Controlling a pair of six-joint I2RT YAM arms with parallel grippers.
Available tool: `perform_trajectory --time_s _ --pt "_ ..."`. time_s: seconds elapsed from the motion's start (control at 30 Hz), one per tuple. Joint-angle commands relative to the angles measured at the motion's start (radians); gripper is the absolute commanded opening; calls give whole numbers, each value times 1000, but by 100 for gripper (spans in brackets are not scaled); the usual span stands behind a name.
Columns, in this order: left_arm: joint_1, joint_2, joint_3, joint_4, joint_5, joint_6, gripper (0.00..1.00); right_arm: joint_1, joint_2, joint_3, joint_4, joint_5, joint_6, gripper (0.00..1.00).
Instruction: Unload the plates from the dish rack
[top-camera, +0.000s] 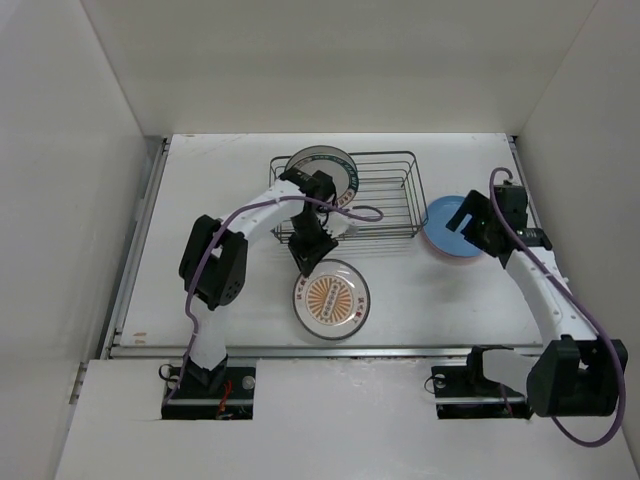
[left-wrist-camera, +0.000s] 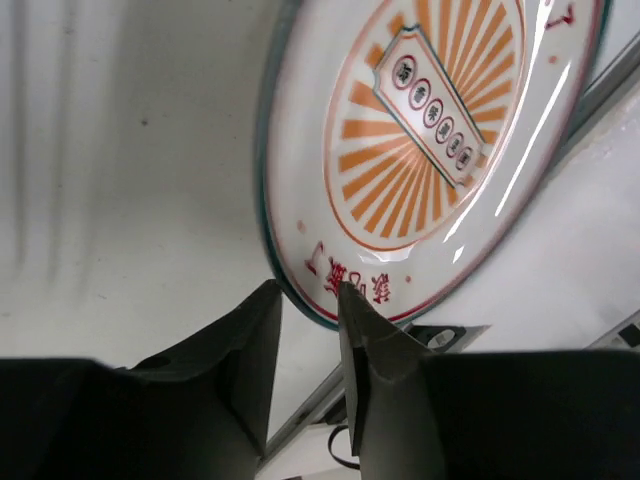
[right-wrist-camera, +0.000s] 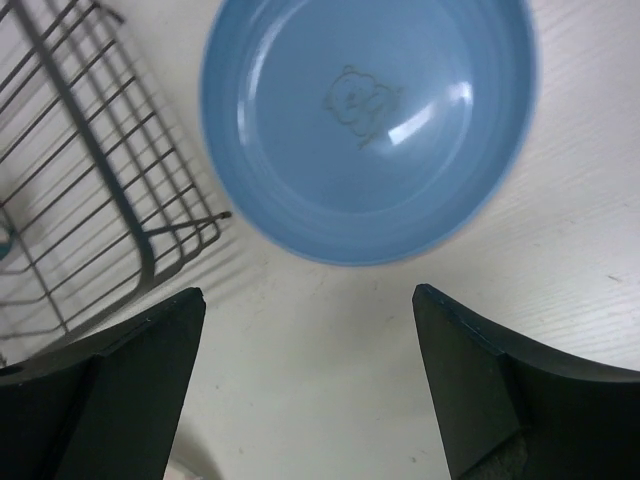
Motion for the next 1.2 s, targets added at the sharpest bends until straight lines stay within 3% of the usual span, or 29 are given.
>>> perform_trajectory --time_s 0.0,0.17,0.37,0.5,0.67,0.83,0.93,1.07,1.1,1.17 --pt "2 -14 -6 14 -34 -11 27 65 -33 19 90 -69 -79 90" --pt "2 -5 48 -24 -43 -2 42 202 6 127 189 -81 -156 90" --pt "11 -49 221 -128 -54 -2 43 326 260 341 236 -101 -265 89" --pt "72 -76 351 -180 6 -23 43 427 464 569 236 -121 -340 78" --pt "151 -108 417 -164 -18 -126 51 486 714 781 187 -60 -368 71" --pt "307 -99 348 6 -207 -344 51 512 834 870 212 -50 -426 69" --pt "385 -47 327 57 -290 -399 51 523 895 930 212 -32 -426 62" --pt "437 71 380 56 -290 -431 51 533 904 941 222 -21 -458 39" --pt "438 97 394 56 -290 -440 49 544 892 915 232 -12 -458 27" --pt "447 160 422 45 -209 -440 49 556 865 892 245 -12 -493 19"
